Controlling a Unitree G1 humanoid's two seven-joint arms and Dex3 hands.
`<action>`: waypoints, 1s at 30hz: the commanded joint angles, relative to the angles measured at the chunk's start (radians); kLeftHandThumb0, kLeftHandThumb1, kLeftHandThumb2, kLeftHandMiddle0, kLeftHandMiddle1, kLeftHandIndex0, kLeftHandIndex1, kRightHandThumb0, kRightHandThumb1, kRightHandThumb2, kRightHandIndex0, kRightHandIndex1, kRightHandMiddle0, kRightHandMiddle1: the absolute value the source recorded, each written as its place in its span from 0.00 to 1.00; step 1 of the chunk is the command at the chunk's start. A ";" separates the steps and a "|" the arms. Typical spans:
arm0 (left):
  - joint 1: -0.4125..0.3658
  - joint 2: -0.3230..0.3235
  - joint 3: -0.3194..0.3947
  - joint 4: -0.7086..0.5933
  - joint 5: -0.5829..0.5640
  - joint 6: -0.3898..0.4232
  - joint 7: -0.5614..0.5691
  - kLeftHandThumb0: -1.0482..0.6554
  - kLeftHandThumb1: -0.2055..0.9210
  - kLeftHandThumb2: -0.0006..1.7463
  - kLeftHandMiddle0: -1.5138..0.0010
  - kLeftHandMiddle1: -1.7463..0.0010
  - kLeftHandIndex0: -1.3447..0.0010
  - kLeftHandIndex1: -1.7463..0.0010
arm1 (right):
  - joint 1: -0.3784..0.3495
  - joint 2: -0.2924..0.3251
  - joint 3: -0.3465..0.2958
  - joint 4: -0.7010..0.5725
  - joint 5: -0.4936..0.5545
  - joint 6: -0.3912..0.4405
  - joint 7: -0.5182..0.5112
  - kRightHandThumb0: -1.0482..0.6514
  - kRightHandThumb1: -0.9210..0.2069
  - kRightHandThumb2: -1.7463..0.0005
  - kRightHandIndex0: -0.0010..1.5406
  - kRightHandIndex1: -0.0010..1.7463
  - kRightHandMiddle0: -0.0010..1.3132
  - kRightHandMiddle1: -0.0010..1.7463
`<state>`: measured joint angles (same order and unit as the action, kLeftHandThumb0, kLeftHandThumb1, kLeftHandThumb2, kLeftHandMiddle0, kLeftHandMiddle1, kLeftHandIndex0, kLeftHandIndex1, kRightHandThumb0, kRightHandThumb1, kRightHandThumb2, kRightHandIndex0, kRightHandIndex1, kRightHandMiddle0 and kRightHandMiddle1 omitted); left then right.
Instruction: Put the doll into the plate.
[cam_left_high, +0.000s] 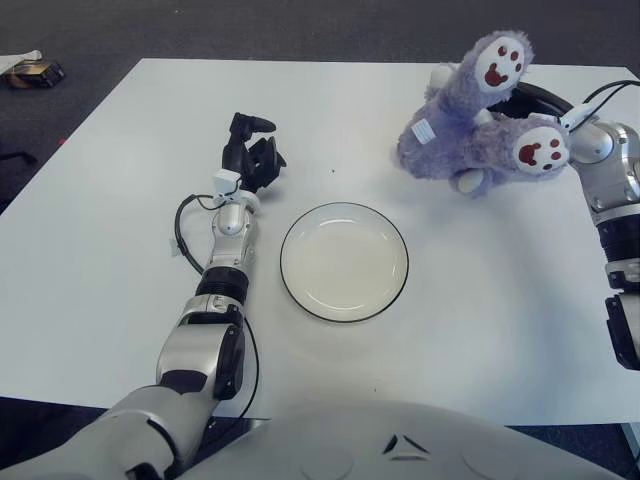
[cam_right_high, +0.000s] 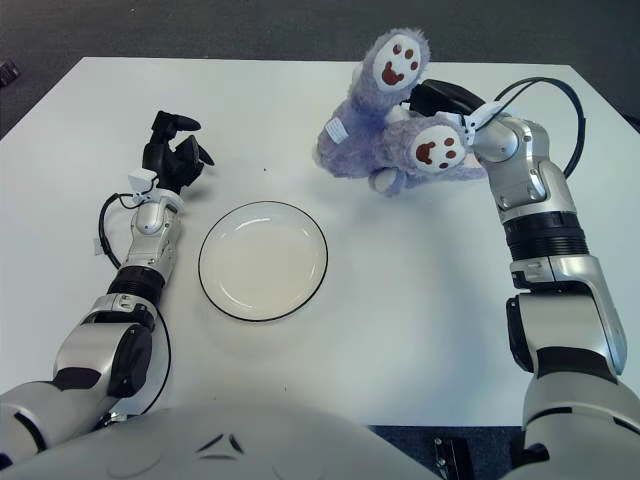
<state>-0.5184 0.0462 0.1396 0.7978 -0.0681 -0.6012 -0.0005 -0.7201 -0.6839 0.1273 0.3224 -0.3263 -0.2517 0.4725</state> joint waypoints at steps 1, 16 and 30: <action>0.070 -0.017 -0.002 0.055 0.008 0.006 0.008 0.40 0.87 0.40 0.45 0.00 0.78 0.00 | -0.003 0.000 -0.013 -0.016 0.010 0.015 0.003 0.62 0.56 0.24 0.43 0.94 0.32 1.00; 0.047 -0.006 0.006 0.091 0.010 0.007 0.015 0.40 0.87 0.41 0.45 0.00 0.78 0.00 | -0.027 0.063 0.022 -0.181 0.073 0.085 0.128 0.62 0.57 0.23 0.43 0.95 0.32 1.00; 0.026 -0.004 0.004 0.127 0.022 0.002 0.034 0.40 0.86 0.41 0.45 0.00 0.78 0.00 | -0.066 0.141 0.069 -0.163 0.097 0.063 0.183 0.62 0.57 0.23 0.43 0.95 0.32 1.00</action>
<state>-0.5626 0.0561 0.1510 0.8721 -0.0645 -0.5945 0.0234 -0.7566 -0.5422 0.2019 0.1579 -0.2450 -0.1792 0.6528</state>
